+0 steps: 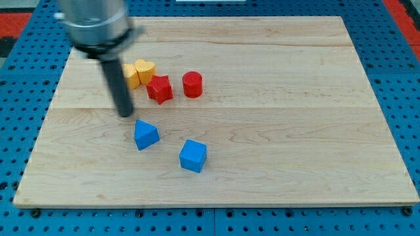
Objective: Push the blue triangle into the blue cube
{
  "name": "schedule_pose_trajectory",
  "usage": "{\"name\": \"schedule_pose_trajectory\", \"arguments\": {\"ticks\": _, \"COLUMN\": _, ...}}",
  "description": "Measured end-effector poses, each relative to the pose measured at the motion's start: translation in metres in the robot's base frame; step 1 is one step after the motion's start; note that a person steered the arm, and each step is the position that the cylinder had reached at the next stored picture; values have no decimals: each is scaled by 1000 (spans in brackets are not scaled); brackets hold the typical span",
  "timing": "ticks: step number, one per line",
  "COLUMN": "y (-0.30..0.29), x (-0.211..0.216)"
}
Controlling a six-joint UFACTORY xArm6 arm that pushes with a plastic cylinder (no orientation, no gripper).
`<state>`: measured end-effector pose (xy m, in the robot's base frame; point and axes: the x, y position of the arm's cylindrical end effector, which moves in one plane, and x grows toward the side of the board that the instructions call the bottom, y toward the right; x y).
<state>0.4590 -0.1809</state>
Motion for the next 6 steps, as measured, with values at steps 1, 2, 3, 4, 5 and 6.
{"name": "schedule_pose_trajectory", "arguments": {"ticks": 1, "y": 41, "x": 57}}
{"name": "schedule_pose_trajectory", "arguments": {"ticks": 2, "y": 65, "x": 57}}
{"name": "schedule_pose_trajectory", "arguments": {"ticks": 3, "y": 36, "x": 25}}
{"name": "schedule_pose_trajectory", "arguments": {"ticks": 4, "y": 97, "x": 47}}
{"name": "schedule_pose_trajectory", "arguments": {"ticks": 5, "y": 90, "x": 65}}
{"name": "schedule_pose_trajectory", "arguments": {"ticks": 6, "y": 29, "x": 33}}
